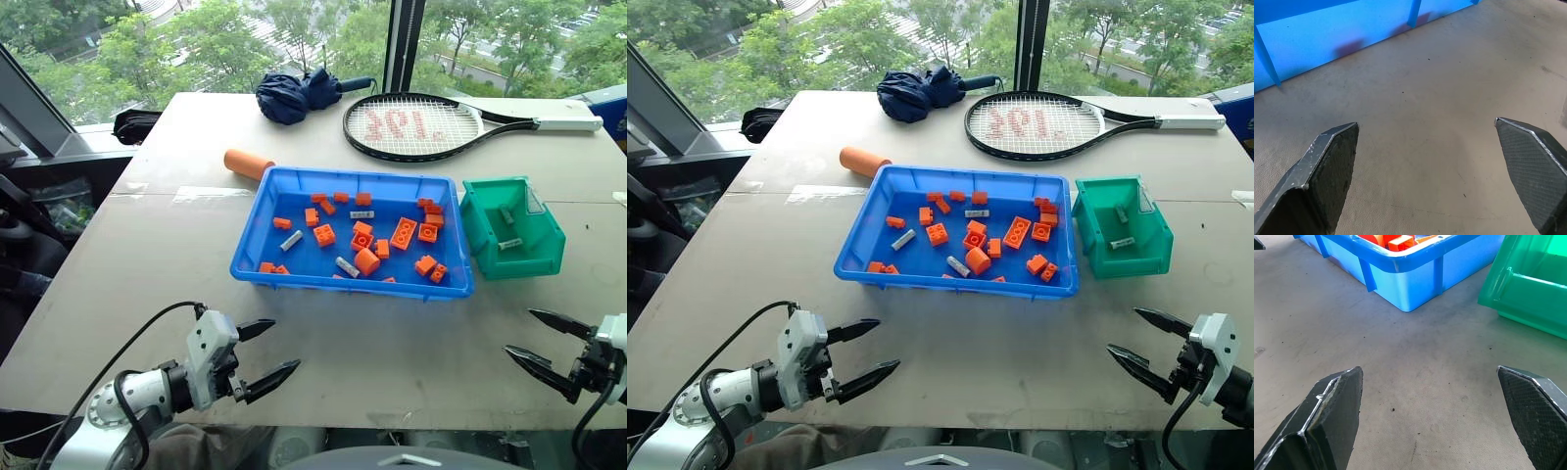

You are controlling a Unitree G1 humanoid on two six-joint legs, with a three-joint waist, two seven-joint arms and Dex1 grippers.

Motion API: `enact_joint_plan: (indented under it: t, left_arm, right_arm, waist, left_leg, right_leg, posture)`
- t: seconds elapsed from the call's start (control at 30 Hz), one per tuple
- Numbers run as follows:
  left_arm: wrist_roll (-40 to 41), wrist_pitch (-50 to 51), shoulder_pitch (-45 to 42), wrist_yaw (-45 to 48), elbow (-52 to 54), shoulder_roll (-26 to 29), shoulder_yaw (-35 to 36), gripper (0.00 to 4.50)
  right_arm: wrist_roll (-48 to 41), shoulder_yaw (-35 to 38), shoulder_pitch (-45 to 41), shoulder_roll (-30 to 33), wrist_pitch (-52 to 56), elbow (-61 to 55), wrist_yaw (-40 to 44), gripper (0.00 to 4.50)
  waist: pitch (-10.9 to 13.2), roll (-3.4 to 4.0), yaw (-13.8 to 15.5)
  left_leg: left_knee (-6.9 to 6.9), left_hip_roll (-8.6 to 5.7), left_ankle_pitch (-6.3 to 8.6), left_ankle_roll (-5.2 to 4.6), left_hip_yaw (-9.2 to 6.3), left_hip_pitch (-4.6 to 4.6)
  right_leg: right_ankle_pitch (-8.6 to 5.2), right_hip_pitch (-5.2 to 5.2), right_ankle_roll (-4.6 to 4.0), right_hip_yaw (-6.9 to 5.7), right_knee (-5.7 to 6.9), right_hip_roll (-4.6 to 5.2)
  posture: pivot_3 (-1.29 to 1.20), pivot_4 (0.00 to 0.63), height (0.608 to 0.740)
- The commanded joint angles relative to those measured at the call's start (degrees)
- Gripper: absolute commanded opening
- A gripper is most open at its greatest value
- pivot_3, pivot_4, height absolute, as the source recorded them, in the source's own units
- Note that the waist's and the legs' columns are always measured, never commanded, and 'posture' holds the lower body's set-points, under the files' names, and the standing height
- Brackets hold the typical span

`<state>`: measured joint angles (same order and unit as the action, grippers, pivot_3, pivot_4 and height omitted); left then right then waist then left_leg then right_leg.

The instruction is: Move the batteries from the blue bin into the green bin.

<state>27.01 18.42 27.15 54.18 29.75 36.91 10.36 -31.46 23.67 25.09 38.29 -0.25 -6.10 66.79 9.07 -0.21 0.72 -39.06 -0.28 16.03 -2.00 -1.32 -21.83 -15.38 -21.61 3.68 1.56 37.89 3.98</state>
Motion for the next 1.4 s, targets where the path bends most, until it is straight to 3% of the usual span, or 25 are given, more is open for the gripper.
enact_joint_plan:
  t: [0.03,0.5,0.77,0.93,1.13,1.27,1.4]
  left_arm:
    - [0.90,-0.67,-0.68,0.49,0.63,-0.08,-1.09,4.50]
    - [2.87,1.86,-4.18,-0.05,1.51,0.65,-2.59,4.50]
    - [16.41,9.18,-10.06,7.02,3.25,10.03,6.57,4.50]
    - [19.90,11.28,-17.25,14.06,-2.38,18.37,12.14,4.50]
    - [16.77,9.63,-25.43,21.36,-11.83,26.30,14.11,4.50]
    - [15.76,9.52,-31.65,23.09,-16.59,28.51,13.01,4.50]
    - [14.08,8.78,-34.68,25.27,-19.76,29.76,12.45,4.50]
  right_arm:
    - [-0.50,2.73,0.57,1.44,-0.56,-0.39,0.70,4.39]
    - [-2.31,5.49,1.40,3.45,1.77,-3.57,0.28,4.39]
    - [-11.44,6.26,-5.75,10.57,14.80,-15.72,-2.42,4.39]
    - [-12.81,-4.14,-21.42,13.04,23.48,-21.16,-8.74,4.39]
    - [-1.89,-23.58,-43.76,10.10,28.76,-18.81,-13.15,4.39]
    - [6.13,-34.40,-57.34,3.97,27.79,-9.31,-11.38,4.39]
    - [12.85,-42.23,-68.97,-4.32,27.93,2.77,-11.04,4.39]
  waist:
    - [0.00,0.01,0.01]
    - [0.03,0.06,0.04]
    - [0.09,0.10,-0.01]
    - [0.21,-0.02,-0.17]
    - [0.33,-0.02,-0.32]
    - [0.39,-0.09,-0.31]
    - [0.50,-0.10,-1.34]
  left_leg:
    - [0.00,0.00,0.00,0.00,0.00,0.00]
    - [0.09,0.03,0.00,0.00,-0.03,-0.04]
    - [0.15,0.09,0.00,0.00,-0.06,-0.07]
    - [0.21,0.08,0.00,0.00,-0.13,-0.15]
    - [0.39,0.00,-0.01,0.01,-0.11,-0.43]
    - [0.38,-0.02,-0.04,0.05,-0.16,-1.06]
    - [0.44,-0.03,-0.18,0.27,-0.14,-1.13]
  right_leg:
    - [0.00,0.00,0.00,0.00,0.00,0.00]
    - [0.00,-0.02,0.00,-0.03,-0.09,0.04]
    - [0.00,-0.06,0.00,-0.07,-0.15,0.06]
    - [0.00,-0.11,-0.01,-0.20,-0.25,0.01]
    - [0.01,-0.54,0.00,-0.46,-0.24,-0.10]
    - [0.13,-1.15,0.21,-0.53,-0.15,-0.35]
    - [0.13,-1.28,0.23,-0.52,-0.13,-0.40]
  posture:
    - [0.00,0.150,0.740]
    - [0.00,0.150,0.740]
    - [0.00,0.150,0.740]
    - [0.00,0.150,0.740]
    - [0.00,0.150,0.740]
    - [0.00,0.150,0.740]
    - [0.00,0.150,0.740]
